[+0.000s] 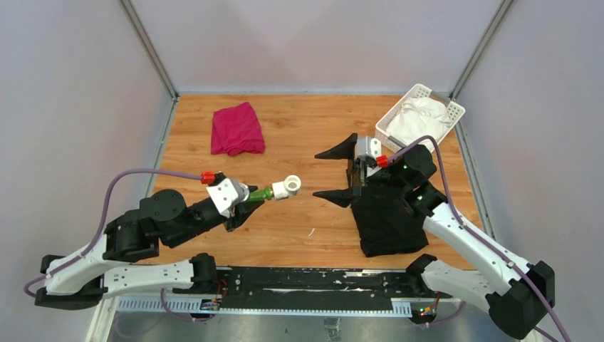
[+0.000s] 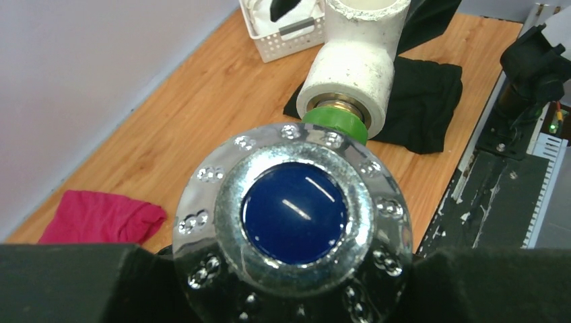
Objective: Install the water faucets
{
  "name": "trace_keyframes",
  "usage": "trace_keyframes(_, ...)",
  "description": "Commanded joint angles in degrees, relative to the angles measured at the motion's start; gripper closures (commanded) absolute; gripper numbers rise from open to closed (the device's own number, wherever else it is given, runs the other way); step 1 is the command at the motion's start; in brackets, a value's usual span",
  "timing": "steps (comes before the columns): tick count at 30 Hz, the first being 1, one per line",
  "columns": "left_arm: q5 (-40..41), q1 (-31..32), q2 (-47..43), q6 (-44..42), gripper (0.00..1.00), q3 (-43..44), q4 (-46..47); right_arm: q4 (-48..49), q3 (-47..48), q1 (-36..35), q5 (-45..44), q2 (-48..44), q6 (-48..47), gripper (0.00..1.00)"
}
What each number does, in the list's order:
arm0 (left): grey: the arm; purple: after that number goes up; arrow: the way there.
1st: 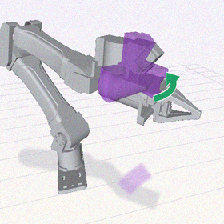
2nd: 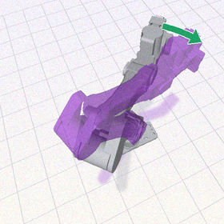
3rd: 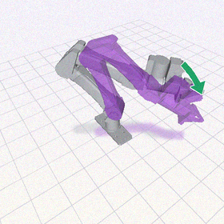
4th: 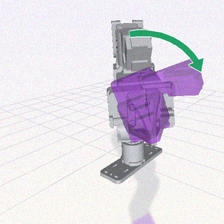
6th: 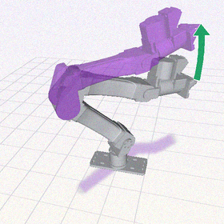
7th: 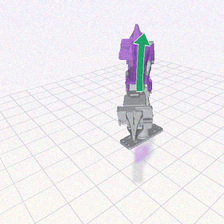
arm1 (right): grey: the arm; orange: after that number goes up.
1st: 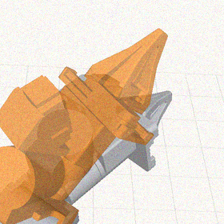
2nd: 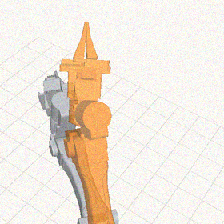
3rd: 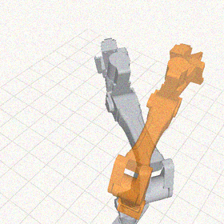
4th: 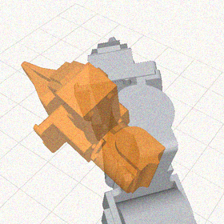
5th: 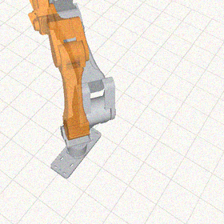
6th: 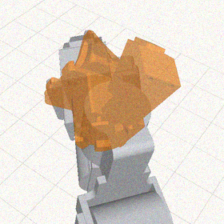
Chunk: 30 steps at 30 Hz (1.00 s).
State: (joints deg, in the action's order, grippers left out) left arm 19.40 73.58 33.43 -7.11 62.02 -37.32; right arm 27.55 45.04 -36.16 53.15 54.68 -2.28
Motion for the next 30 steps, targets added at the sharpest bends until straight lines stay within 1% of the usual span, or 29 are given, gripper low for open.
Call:
trace_keyframes(1,-0.90,-0.10,-1.02,2.24,1.00,-1.54,3.72,3.60,3.76,-2.16,4.54,2.88,1.81,0.02)
trace_keyframes(5,-1.22,-0.10,-0.27,1.87,1.00,-2.82,4.97,7.47,6.07,-4.13,7.05,6.39,10.55,0.02)
trace_keyframes(9,-1.26,-0.09,-0.14,1.30,1.00,-3.52,6.45,11.54,6.82,-5.51,7.66,8.16,16.01,0.02)
trace_keyframes(15,-2.08,-0.10,0.36,1.38,1.00,-4.73,7.41,12.59,7.95,-7.00,7.76,10.55,17.82,0.03)
trace_keyframes(22,-1.14,-0.08,-0.03,1.14,1.00,-5.22,8.28,13.29,8.90,-9.61,8.50,11.86,18.26,0.05)
trace_keyframes(24,-1.04,-0.09,-0.13,1.05,1.00,-5.48,8.51,13.19,9.06,-10.03,8.38,11.95,18.03,0.08)
trace_keyframes(30,-0.85,-0.12,-0.11,0.96,1.00,-5.83,8.87,13.05,9.01,-10.63,8.38,12.44,18.60,0.31)
